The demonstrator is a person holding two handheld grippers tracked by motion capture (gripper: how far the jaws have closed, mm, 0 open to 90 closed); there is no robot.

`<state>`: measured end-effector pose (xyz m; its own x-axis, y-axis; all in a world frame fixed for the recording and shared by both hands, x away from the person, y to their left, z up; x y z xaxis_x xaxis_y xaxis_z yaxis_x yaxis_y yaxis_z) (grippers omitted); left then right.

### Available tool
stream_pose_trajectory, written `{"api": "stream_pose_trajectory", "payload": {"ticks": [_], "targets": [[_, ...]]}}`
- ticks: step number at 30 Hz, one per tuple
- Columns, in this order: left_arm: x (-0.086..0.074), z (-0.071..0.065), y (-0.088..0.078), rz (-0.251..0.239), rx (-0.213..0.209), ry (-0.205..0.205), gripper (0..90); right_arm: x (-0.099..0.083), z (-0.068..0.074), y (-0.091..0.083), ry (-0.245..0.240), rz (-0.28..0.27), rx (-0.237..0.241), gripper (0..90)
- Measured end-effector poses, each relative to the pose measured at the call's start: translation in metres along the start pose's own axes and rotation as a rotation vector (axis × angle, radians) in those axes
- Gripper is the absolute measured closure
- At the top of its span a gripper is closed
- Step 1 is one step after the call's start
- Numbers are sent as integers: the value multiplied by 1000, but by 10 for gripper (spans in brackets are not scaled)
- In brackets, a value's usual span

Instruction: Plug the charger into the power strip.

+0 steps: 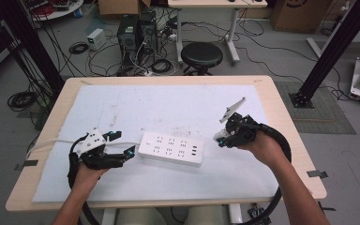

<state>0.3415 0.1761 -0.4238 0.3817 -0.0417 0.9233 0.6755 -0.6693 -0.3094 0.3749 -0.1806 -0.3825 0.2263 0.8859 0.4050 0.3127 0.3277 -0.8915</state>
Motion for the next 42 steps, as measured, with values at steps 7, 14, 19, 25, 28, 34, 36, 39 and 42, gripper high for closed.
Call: {"api": "stream_pose_trajectory", "payload": {"ticks": [7, 14, 19, 25, 28, 34, 36, 39, 42], "targets": [[-1, 0, -1, -4, 1, 6, 215, 12, -4, 8, -32, 11, -9, 631], [-2, 5, -4, -17, 11, -7, 215, 27, -3, 16, -66, 8, 23, 631], [-3, 6, -6, -19, 14, -11, 215, 36, -2, 23, -85, 10, 45, 631], [-5, 9, -9, -26, 17, -19, 215, 48, 0, 28, -105, 6, 67, 632], [-6, 10, -11, -25, 19, -16, 215, 52, 1, 29, -98, 4, 82, 631], [-9, 12, -13, -28, 22, -23, 215, 62, 5, 34, -108, 0, 100, 631], [-9, 13, -13, -28, 21, -22, 215, 64, 6, 36, -113, -1, 104, 631], [-10, 13, -15, -30, 24, -26, 215, 68, 6, 39, -124, -5, 106, 631], [-11, 15, -16, -31, 25, -30, 215, 70, 8, 42, -126, 3, 114, 631]]}}
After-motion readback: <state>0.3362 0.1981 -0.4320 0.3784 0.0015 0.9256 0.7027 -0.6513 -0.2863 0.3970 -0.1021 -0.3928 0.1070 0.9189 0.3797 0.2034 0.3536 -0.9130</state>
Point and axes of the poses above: each handheld gripper's, and its own axes: y roughly forward along the jaws, x roughly out of its top, z roughly to its left, the point moved 7 cm from there along y, roughly forward along the jaws, and after that the axes turned 12 degrees about -y, right-handed, at the moved point
